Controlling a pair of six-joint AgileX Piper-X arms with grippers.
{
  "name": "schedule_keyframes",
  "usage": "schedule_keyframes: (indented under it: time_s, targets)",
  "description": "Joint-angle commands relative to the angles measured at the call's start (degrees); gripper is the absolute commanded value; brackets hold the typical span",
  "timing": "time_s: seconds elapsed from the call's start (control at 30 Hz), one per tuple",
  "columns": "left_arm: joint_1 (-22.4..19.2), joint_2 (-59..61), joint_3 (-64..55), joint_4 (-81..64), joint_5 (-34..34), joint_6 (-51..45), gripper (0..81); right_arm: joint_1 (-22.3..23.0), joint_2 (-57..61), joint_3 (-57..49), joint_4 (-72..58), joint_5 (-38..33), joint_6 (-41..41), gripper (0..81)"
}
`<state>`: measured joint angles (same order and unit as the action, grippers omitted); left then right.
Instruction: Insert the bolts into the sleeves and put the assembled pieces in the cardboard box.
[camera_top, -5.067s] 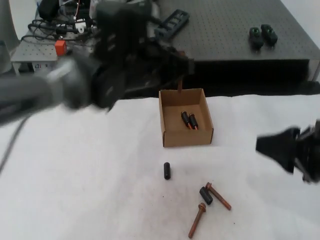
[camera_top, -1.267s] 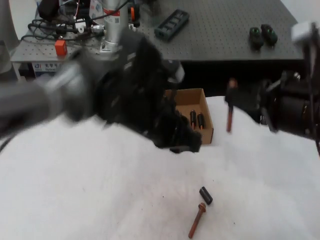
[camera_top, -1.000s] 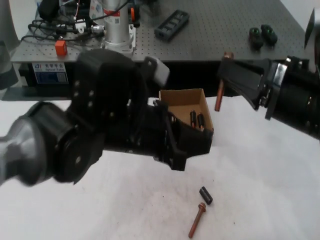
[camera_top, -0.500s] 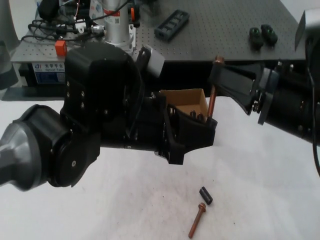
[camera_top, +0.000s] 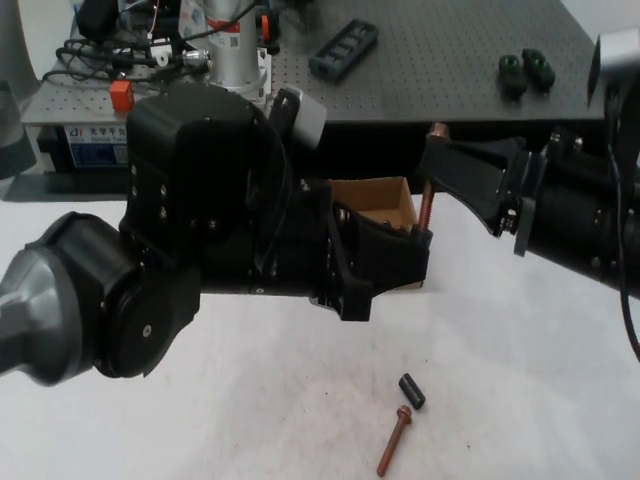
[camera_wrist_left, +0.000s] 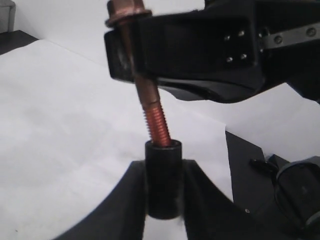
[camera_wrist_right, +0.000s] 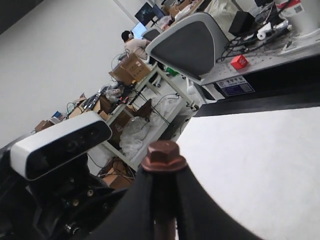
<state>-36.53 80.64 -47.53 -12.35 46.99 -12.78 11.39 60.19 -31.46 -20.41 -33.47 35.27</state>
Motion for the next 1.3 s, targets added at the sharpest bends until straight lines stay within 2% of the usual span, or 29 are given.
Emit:
schedule_keyframes:
  time_s: [0.0,0.27,0.33,0.4,0.53,0.57,0.6,0.77,0.87,1.0,1.13,1.27]
  targets:
    - [0.0,-0.7,-0.7,-3.2,-2.2,-1.2,0.6,0.1,0.1,0.0,0.4,-1.1,-0.6,2.1]
    - [0.0,-0.7,-0.7,-3.9,-4.8,-1.7,0.6,0.1,0.1,0.0,3.0,-1.5,-3.0,2.1]
    - [0.0,-0.7,-0.7,-4.4,-5.7,-1.8,0.6,0.1,0.1,0.0,4.1,-1.4,-3.8,0.1]
    - [0.0,-0.7,-0.7,-4.5,-7.2,-1.8,0.6,0.1,0.1,0.0,4.6,-2.2,-5.9,8.1]
    - [0.0,-0.7,-0.7,-4.5,-8.4,-1.6,0.6,0.1,0.1,0.0,4.2,-2.5,-7.9,39.5]
    - [0.0,-0.7,-0.7,-4.5,-9.0,-1.6,0.6,-0.7,0.0,0.0,4.7,-2.2,-9.1,46.3]
    - [0.0,-0.7,-0.7,-4.5,-10.8,-1.6,0.6,-1.7,-0.4,0.0,5.5,-2.2,-9.7,49.4]
    - [0.8,2.7,-3.7,-4.5,-31.9,-3.9,0.6,-11.4,-3.8,0.0,18.0,-2.2,-14.4,45.5]
    - [2.7,10.3,-11.0,-3.3,-35.7,-6.2,0.6,-14.7,-5.4,0.0,26.7,-1.4,-17.7,45.0]
    - [3.5,24.0,-27.8,12.8,-38.1,-4.0,0.6,-14.4,-5.6,-0.1,36.6,4.3,-22.7,45.0]
    - [3.5,38.0,-48.1,33.3,-44.6,6.0,0.6,-11.2,-5.6,-0.1,46.2,11.8,-25.1,45.0]
    - [4.0,50.1,-65.6,47.8,-45.0,8.1,0.6,-7.8,-5.6,-0.1,52.2,17.8,-26.3,45.0]
